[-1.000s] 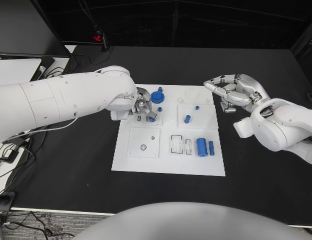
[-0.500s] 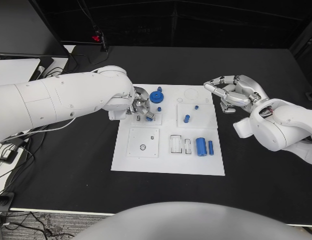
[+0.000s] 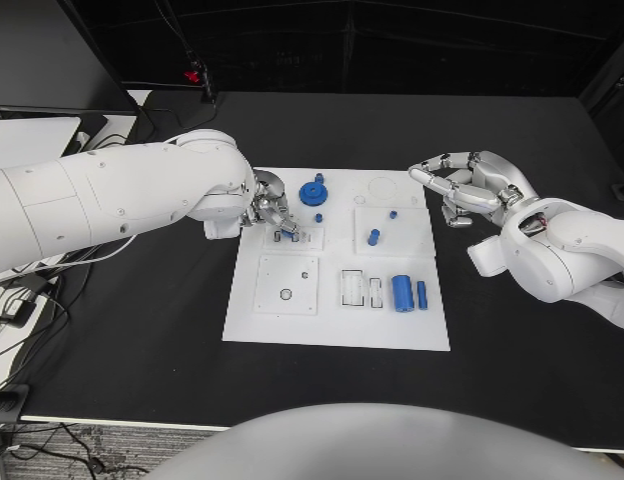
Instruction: Assemble the parts on the task board
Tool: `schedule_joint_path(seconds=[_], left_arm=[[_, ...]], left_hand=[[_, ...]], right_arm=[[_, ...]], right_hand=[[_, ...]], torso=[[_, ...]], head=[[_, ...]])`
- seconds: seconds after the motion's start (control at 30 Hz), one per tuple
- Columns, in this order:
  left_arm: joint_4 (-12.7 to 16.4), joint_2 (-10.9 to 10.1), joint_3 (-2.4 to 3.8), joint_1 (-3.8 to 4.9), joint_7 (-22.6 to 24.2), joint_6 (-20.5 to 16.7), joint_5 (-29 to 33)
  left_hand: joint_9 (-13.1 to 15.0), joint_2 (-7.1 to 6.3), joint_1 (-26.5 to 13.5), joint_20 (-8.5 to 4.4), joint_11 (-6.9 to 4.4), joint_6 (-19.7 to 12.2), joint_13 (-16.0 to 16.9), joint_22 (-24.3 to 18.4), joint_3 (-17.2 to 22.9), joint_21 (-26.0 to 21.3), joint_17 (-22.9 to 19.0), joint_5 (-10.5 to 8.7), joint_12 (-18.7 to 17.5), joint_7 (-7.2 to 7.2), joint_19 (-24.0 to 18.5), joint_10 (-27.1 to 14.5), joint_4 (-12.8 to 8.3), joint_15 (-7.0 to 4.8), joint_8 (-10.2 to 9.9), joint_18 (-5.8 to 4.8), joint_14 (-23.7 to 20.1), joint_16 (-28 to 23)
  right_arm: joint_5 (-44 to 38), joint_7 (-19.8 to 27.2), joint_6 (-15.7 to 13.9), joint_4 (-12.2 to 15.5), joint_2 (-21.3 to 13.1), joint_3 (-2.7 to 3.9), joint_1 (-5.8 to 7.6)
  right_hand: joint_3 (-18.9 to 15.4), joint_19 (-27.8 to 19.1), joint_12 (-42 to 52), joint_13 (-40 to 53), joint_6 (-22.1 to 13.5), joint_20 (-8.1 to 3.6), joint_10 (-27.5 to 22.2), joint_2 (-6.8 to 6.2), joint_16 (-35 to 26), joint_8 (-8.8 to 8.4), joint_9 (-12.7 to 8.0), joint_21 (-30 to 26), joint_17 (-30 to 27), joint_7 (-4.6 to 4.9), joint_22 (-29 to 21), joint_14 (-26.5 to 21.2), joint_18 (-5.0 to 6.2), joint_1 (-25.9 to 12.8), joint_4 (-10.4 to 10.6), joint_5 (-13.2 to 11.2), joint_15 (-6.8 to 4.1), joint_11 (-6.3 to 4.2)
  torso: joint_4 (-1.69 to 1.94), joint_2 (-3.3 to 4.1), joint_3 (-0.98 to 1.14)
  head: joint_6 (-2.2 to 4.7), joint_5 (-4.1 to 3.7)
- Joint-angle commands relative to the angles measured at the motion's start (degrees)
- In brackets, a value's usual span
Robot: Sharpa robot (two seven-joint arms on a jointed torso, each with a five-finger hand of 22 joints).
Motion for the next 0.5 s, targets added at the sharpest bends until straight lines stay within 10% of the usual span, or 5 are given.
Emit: schedule_joint_path(seconds=[0.03, 0.5], left_arm=[[0.2, -0.2, 0.04, 0.17, -0.5, -0.5, 0.1], [-0.8, 0.7, 0.03, 0.18, -1.8, 0.7, 1.6]], left_hand=[[0.2, 1.25, 1.6, -0.31, -0.24, 0.3, 14.9, 15.1, 0.2, 0.2, 15.1, -0.32, -0.3, -0.36, 6.0, 6.2, 0.2, -0.23, 0.3, -0.37, 6.0, 0.0], [0.5, 1.59, 0.7, -0.26, -0.21, 0.1, 14.9, 15.1, 0.8, 0.2, 15.1, -1.88, -0.3, -0.32, 6.0, 6.2, 0.3, -0.19, 0.0, -0.37, 6.0, 0.0]], right_arm=[[0.1, 0.1, 0.3, 0.1, -0.1, 0.02, 0.06], [0.1, 0.2, 0.3, 0.2, -0.1, 0.02, 0.06]], right_hand=[[-0.4, -0.5, 0.1, 15.1, -0.5, 0.08, 6.2, 0.65, 0.1, 0.44, 0.1, -0.3, 15.1, 1.57, 5.9, 6.0, 0.8, -0.2, 0.0, 0.2, 0.45, 0.4], [-0.4, -0.5, 0.1, 15.1, -0.5, 0.08, 6.2, 0.67, 0.1, 0.47, 0.1, -0.3, 15.1, 1.58, 5.9, 6.0, 0.81, -0.2, 0.0, 0.2, 0.46, 0.4]], torso=[[0.03, 0.04, 0.02], [-0.09, 0.0, -0.06]], head=[[-0.12, 0.1], [-0.35, 0.4]])
